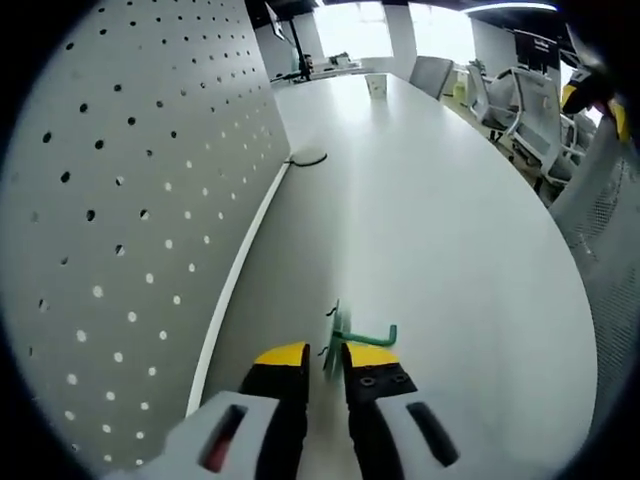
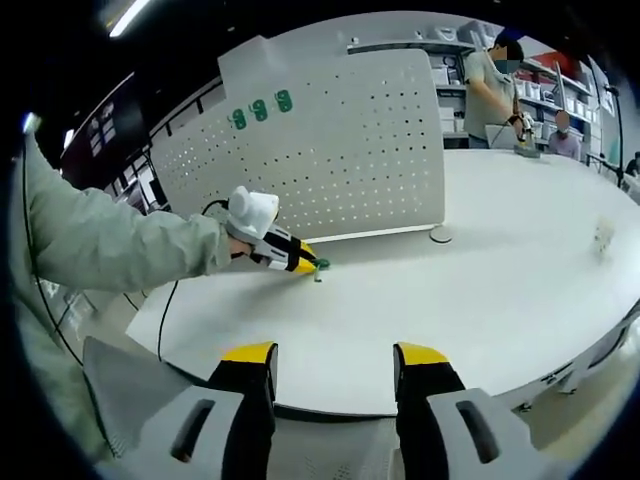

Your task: Insert the hook assembly into the mounting plate slot until the hook locks in place.

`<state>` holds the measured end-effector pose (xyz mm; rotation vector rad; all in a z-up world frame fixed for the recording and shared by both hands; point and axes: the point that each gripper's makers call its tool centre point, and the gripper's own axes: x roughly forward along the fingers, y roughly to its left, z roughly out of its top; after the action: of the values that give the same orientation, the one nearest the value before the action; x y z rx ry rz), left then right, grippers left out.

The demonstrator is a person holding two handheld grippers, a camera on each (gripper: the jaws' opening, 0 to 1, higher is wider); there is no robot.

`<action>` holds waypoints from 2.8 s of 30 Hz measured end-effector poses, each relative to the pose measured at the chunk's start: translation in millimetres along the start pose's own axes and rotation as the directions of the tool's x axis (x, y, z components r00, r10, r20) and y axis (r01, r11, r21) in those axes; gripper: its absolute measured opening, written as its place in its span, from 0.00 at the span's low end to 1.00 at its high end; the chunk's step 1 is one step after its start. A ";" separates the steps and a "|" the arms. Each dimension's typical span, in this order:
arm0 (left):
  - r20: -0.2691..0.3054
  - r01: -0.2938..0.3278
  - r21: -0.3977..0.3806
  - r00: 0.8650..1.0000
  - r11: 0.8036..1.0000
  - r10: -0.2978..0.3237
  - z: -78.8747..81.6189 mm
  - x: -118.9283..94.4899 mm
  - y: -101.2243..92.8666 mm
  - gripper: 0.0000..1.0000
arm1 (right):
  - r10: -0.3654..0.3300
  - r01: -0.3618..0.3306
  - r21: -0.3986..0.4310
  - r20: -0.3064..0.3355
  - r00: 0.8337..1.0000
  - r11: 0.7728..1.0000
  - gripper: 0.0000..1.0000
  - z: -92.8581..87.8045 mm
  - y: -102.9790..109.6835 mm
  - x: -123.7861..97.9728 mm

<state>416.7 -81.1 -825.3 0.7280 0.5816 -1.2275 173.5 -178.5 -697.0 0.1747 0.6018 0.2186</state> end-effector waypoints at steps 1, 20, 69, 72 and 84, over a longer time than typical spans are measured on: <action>0.000 0.001 -0.001 1.000 1.000 -0.001 0.1 0.3 0.3 0.12 | 0.000 0.000 0.000 0.001 1.000 1.000 0.45 0.0 0.2 -0.1; 0.052 -0.100 -0.108 0.993 0.989 0.106 16.3 -15.3 0.5 0.03 | -0.005 0.005 -0.007 0.023 1.000 1.000 0.44 5.2 1.9 -3.2; 0.244 -0.370 -0.258 0.869 0.892 0.431 17.9 -226.3 -65.3 0.03 | 0.246 -0.223 -0.227 0.079 0.966 0.948 0.44 49.8 78.8 -5.0; 0.258 -0.384 -0.269 0.855 0.883 0.450 18.0 -237.4 -71.3 0.03 | 0.265 -0.238 -0.249 0.082 0.961 0.939 0.44 56.5 86.6 -4.7; 0.361 -0.333 -0.467 0.774 0.819 0.521 33.4 -275.0 -88.8 0.03 | 0.364 -0.314 -0.310 0.116 0.924 0.897 0.43 84.1 131.2 -5.2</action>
<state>263.3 49.8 -615.7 0.1871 0.2008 -0.7715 197.9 -61.9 -596.4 0.0155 0.3580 0.6221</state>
